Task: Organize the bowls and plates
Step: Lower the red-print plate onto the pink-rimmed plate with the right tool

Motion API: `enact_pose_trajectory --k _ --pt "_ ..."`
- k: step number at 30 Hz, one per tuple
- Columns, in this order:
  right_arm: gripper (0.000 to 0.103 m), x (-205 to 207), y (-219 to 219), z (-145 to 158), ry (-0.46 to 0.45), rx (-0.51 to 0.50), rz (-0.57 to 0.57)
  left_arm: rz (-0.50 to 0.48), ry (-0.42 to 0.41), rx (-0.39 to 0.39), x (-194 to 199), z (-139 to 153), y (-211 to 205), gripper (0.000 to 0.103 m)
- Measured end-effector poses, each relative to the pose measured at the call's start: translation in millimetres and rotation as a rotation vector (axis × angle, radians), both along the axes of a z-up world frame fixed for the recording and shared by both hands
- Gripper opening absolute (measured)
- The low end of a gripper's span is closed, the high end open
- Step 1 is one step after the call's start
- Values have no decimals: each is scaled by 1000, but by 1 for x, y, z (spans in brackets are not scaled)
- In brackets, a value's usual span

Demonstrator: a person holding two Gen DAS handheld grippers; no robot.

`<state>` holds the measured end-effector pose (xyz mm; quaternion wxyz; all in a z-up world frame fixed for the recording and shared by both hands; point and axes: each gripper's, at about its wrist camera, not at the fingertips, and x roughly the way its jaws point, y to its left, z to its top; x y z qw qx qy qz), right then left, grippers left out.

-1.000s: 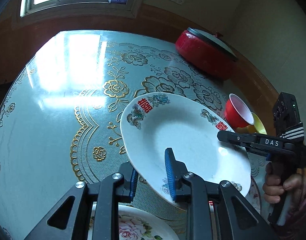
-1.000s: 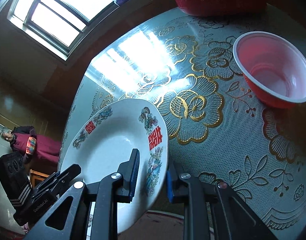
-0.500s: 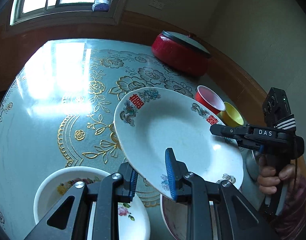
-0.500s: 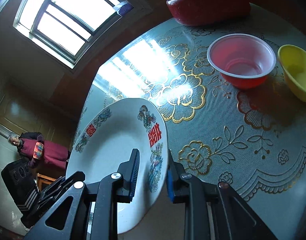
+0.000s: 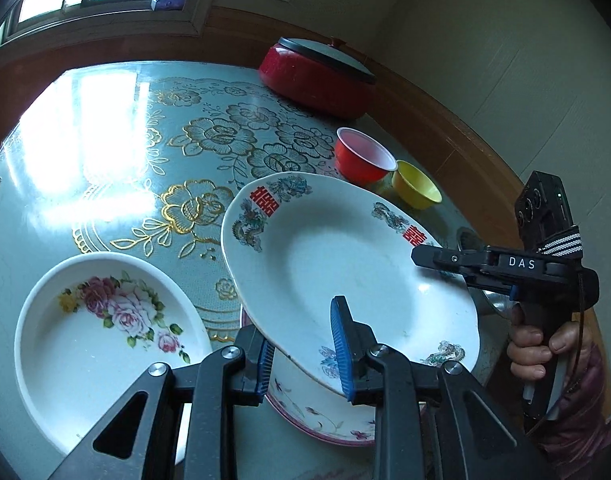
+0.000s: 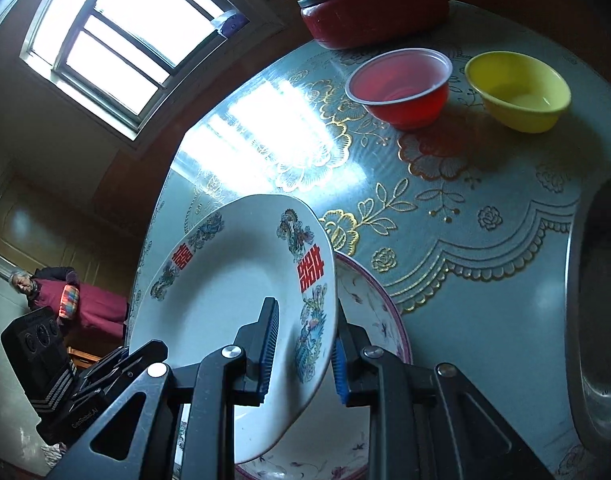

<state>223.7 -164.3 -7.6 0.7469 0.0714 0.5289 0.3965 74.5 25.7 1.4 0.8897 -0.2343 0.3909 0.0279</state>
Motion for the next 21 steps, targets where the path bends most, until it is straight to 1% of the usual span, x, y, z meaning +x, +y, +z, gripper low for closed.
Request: enact_pose_trajectory --k 5,9,15,19,21 --pt "24 -9 -7 -5 1 -15 -7 -21 18 -16 -4 -8 -11 28" --pt "24 -13 -14 -11 4 -32 -20 -36 31 -13 -6 -12 -16 29" --pt "24 -14 -21 -21 -13 -101 -40 -57 60 -20 -5 -21 -23 30" --pt "24 -13 -23 -26 -10 -109 -50 -53 81 12 -5 -27 -27 29" --pt "24 -14 -23 -26 -14 -113 -49 -49 87 10 -4 -28 -26 29"
